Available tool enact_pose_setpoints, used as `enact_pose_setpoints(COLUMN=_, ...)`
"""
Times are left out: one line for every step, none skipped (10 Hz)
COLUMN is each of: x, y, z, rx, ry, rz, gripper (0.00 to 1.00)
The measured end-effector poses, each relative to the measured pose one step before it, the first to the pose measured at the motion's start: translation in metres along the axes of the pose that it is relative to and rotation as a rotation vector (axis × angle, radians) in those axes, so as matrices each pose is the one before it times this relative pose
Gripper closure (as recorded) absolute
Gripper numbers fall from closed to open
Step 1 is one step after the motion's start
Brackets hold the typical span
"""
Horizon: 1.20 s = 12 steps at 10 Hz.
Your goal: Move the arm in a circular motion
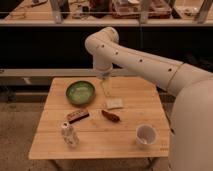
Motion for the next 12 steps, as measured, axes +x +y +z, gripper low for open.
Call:
enact_pose_setpoints(x=0.00009, y=-0.00102, z=-0.00201, rx=0.00428, ry=0.00172, rz=-0.00017, gripper=0.20)
enact_pose_setpoints(x=-0.00126, y=-0.00676, z=-0.01127, rx=0.02213, ry=0.00955, rz=-0.00574, gripper=0.20)
enact_pose_setpoints(x=-0.00842, y=-0.01053, z=-0.01651, rx=0.02706, ry=0.00342, rz=-0.02292, gripper=0.20)
enact_pose_setpoints(x=-0.01553, y=-0.01700, z=-0.02027, rx=0.03305, ry=-0.00449, rz=-0.03868, gripper=0.23)
enact_pose_setpoints(x=-0.00967, y=-0.01453, z=-0.00888, rx=0.02067, ry=-0.01268, rz=-0.02424, gripper=0.29)
enact_pose_setpoints(x=-0.00825, y=-0.02050, z=-0.00750, rx=0.02263, ry=-0.02206, rz=-0.01956, gripper=0.40)
enact_pose_setpoints(x=-0.00514, y=-0.01708, z=0.00021, rx=0.01253, ry=-0.03449, rz=-0.00147, gripper=0.51)
enact_pose_setpoints(x=0.00315, y=-0.00674, z=0.00264, rx=0.00211, ry=-0.01740, rz=0.01480, gripper=0.59)
enact_pose_setpoints(x=0.02143, y=-0.00288, z=0.00794, rx=-0.00610, ry=-0.00116, rz=0.04550, gripper=0.71)
enact_pose_setpoints(x=0.03511, y=0.00816, z=0.00822, rx=-0.01165, ry=0.00748, rz=0.08203, gripper=0.83)
enact_pose_setpoints(x=0.03265, y=0.00770, z=0.00071, rx=0.00219, ry=0.01777, rz=0.06686, gripper=0.91)
enact_pose_setpoints(x=0.04543, y=0.01009, z=-0.00601, rx=0.01494, ry=0.02863, rz=0.08865, gripper=0.98)
